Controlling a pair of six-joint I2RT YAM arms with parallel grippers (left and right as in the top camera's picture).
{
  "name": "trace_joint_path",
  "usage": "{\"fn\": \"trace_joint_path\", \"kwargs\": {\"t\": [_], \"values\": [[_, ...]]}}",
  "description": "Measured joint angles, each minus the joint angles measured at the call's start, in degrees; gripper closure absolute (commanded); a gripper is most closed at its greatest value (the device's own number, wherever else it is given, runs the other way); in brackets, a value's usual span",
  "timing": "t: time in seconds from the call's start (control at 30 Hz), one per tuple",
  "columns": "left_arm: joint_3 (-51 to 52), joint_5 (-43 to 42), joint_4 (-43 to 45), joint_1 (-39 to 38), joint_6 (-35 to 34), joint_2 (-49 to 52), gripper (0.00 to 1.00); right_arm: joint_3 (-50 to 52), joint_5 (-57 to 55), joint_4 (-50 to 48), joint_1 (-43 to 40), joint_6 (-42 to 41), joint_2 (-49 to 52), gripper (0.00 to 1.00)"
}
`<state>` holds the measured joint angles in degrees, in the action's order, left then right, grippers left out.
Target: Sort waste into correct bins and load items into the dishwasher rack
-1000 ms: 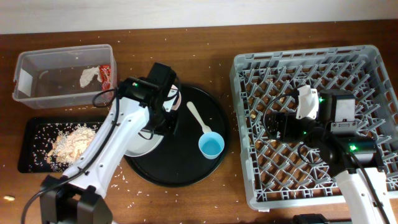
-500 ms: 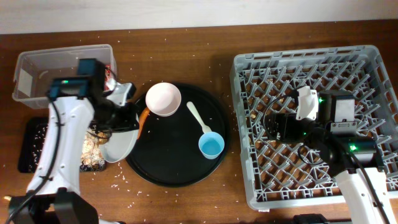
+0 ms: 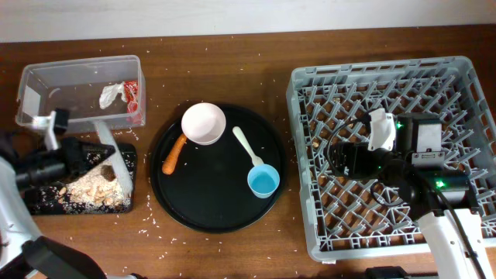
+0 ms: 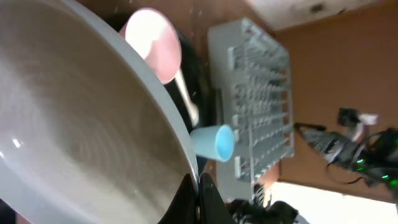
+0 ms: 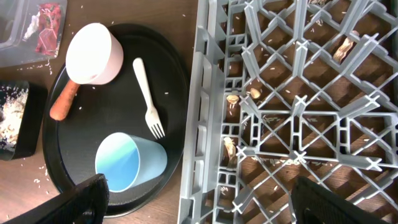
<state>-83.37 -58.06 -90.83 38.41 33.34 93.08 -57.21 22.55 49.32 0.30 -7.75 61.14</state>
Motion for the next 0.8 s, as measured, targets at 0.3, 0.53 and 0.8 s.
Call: {"fn": "trace_joint_path", "kwargs": {"t": [0.3, 0.53, 0.8], "values": [[7.58, -11.76, 2.14, 8.35, 1.84, -0.42, 1.0, 0.0, 0.02, -0.02, 0.0, 0.0, 0.0, 0.07], [6.84, -15.08, 3.45, -1.49, 2.12, -2.97, 1.0, 0.0, 0.04, -0.02, 0.0, 0.0, 0.0, 0.07], [1.33, -15.45, 10.78, -31.47, 2.19, -6.1, 1.0, 0.0, 0.9, -1.07, 0.0, 0.0, 0.0, 0.07]]}}
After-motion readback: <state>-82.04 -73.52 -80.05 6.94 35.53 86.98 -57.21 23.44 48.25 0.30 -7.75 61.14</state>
